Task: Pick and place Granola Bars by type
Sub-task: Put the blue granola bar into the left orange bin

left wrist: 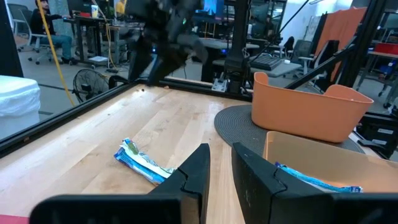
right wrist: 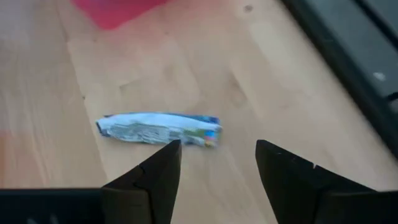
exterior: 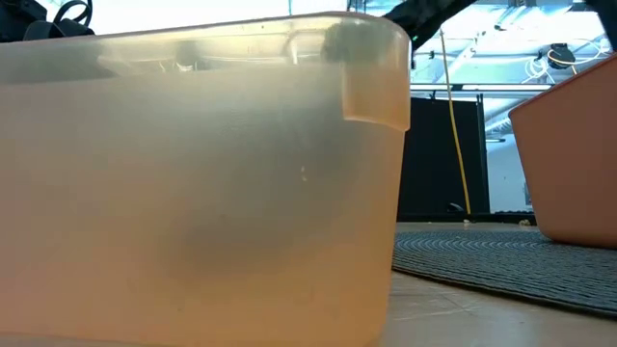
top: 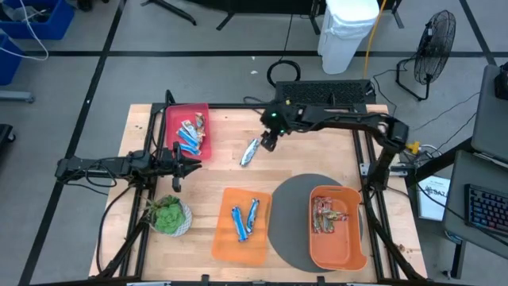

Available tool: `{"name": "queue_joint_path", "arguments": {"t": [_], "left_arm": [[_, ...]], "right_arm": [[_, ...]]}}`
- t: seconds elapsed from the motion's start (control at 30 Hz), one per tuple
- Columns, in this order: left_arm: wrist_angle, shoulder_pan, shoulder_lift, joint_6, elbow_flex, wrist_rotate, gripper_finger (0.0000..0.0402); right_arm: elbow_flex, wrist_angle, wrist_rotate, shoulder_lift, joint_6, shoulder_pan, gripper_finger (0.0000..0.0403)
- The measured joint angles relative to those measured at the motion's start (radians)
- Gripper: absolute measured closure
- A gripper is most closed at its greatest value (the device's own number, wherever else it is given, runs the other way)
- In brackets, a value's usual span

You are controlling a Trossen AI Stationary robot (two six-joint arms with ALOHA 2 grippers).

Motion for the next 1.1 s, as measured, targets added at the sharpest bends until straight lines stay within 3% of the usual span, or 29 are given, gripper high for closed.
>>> {"name": "queue_joint_path", "arguments": {"t": [0.2,0.4,1.1], "left_arm": [[-0.001,0.0,0.0,0.0,0.0,0.0,0.033],[0.0,0.0,0.0,0.0,0.0,0.0,0.033],[0.0,0.0,0.0,0.0,0.0,0.0,0.033]], "right_arm": [[0.051,0.009,-0.026,0.169,-0.005,-0.018,0.0201],[0.052,0.069,-0.195,0.281,0.043,-0.068,0.02],[0.053,0.177,-0.345,0.341,0.09,-0.066,0.0224]]}}
